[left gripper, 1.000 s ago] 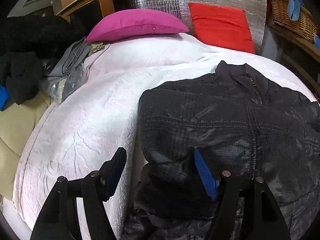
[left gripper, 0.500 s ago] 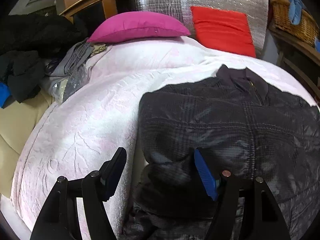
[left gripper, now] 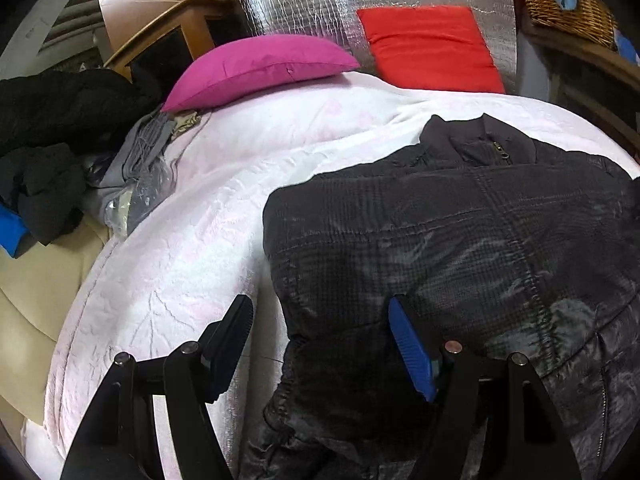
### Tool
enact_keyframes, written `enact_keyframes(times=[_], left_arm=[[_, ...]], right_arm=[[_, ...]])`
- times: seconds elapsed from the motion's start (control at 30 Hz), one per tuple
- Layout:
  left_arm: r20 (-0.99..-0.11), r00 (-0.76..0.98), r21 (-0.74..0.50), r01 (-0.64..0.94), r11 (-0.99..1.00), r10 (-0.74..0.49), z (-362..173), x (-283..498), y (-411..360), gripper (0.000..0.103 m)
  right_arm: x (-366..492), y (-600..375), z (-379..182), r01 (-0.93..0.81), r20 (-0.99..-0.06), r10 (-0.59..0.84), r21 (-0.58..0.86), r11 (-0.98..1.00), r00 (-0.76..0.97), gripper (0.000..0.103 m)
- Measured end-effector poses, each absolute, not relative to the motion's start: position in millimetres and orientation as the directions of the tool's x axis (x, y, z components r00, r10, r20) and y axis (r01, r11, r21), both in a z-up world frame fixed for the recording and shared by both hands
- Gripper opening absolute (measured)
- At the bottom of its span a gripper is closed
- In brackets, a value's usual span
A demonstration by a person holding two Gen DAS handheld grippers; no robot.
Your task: Fold large clothes
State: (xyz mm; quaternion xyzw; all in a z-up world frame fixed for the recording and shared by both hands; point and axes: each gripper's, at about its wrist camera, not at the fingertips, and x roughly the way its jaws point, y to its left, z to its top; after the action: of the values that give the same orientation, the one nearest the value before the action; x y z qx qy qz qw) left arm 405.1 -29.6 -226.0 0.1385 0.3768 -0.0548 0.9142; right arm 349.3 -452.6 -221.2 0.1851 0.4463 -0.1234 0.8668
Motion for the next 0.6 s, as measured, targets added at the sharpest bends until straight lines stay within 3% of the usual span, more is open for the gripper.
enact_keyframes(times=[0.3,0.37,0.43,0.53,0.6], left_arm=[[-0.708,0.705,0.207,0.175,0.963,0.024,-224.0,404.9,-28.1,0.074],[-0.712,0.702,0.200,0.170,0.965,0.024,-224.4,405.0,-28.3,0.074],[-0.715,0.699,0.196,0.167,0.966,0.025,-225.2,405.6,-28.5,0.075],[-0.715,0.698,0.197,0.165,0.966,0.026,-226.0,406.2,-30.4,0.075],[-0.713,0.700,0.204,0.168,0.964,0.028,-226.9,405.8,-31.7,0.075]], right_arm=[[321.7,-460.9,-194.0,0.405,-0.796,0.033,0.343,0.848,0.605,0.021],[310.7,-449.5,-175.1,0.388,-0.762,-0.019,0.308,0.868,0.648,0.033],[305.5,-435.3,-165.1,0.356,-0.728,-0.029,0.299,0.885,0.685,0.082],[304.9,-412.3,-158.3,0.317,-0.660,-0.073,0.259,0.912,0.748,0.084],[314.4,-396.2,-161.9,0.296,-0.665,-0.087,0.208,0.932,0.742,0.081]])
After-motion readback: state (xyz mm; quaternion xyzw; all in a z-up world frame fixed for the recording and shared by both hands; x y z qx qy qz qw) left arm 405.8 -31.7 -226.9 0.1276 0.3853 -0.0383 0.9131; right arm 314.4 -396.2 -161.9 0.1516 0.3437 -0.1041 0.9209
